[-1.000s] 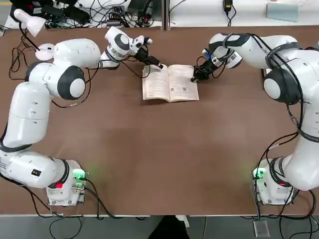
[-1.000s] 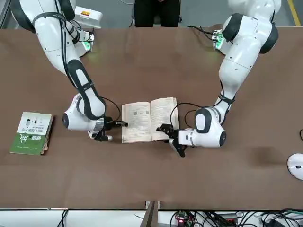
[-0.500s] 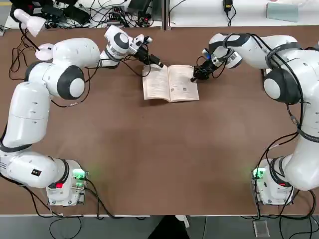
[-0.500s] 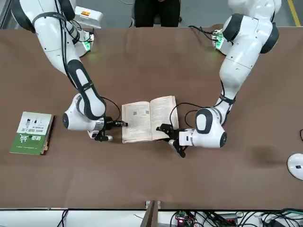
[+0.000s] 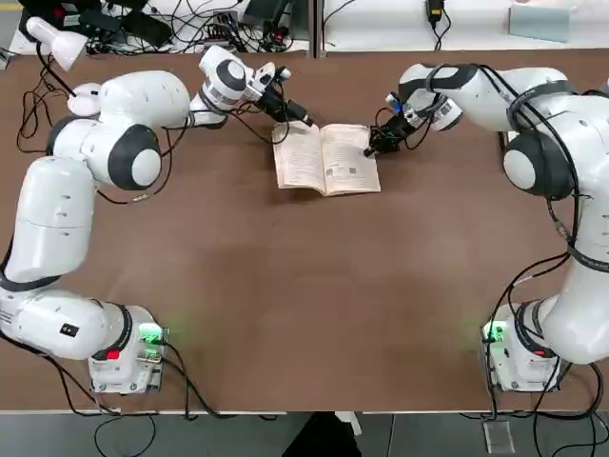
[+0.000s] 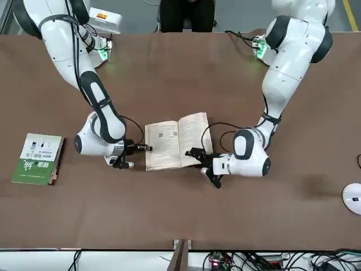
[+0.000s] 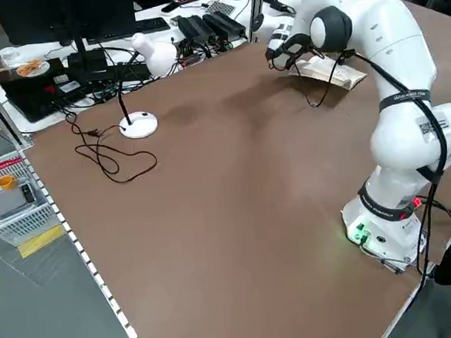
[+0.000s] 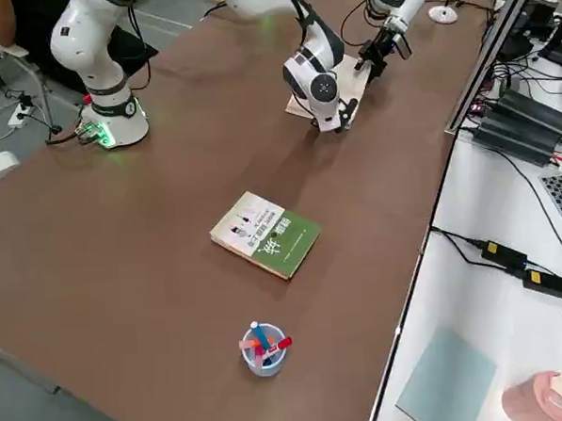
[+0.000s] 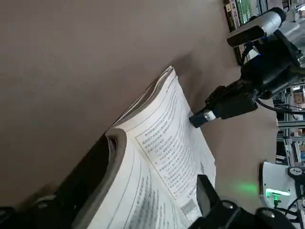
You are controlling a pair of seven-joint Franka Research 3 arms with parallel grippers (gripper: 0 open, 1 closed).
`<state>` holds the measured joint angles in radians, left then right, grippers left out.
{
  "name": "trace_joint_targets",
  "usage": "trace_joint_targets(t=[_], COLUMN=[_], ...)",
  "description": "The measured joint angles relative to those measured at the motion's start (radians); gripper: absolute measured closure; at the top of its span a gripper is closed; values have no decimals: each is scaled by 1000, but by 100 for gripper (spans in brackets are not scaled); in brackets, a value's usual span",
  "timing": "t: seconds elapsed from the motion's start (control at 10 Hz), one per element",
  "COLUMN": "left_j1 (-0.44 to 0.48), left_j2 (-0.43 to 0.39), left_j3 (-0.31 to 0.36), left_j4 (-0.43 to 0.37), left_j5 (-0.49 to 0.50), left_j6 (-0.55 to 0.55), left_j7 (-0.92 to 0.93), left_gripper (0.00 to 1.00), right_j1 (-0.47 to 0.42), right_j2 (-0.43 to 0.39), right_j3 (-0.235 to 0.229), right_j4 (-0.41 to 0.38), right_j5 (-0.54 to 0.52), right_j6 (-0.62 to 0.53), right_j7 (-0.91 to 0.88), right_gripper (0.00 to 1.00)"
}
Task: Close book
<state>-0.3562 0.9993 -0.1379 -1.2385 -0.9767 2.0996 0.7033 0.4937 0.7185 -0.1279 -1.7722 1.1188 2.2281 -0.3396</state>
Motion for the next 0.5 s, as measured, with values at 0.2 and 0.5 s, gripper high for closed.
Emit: trace_joint_targets(t=[0.2, 0.5], left_j1=[0, 7], left_j2=[-8, -20], left_j3=[1, 4], left_j4=[1, 2], left_j5=[0, 0], left_j6=[-22, -62], left_j7=[-17, -41], left_gripper=[0, 0], right_j1=[0, 0], right_j2=[0, 0], right_j3=[0, 0], right_j4=[0, 0], right_j5=[0, 0], right_j6=[0, 0], right_j7=[0, 0], right_gripper=[99, 99])
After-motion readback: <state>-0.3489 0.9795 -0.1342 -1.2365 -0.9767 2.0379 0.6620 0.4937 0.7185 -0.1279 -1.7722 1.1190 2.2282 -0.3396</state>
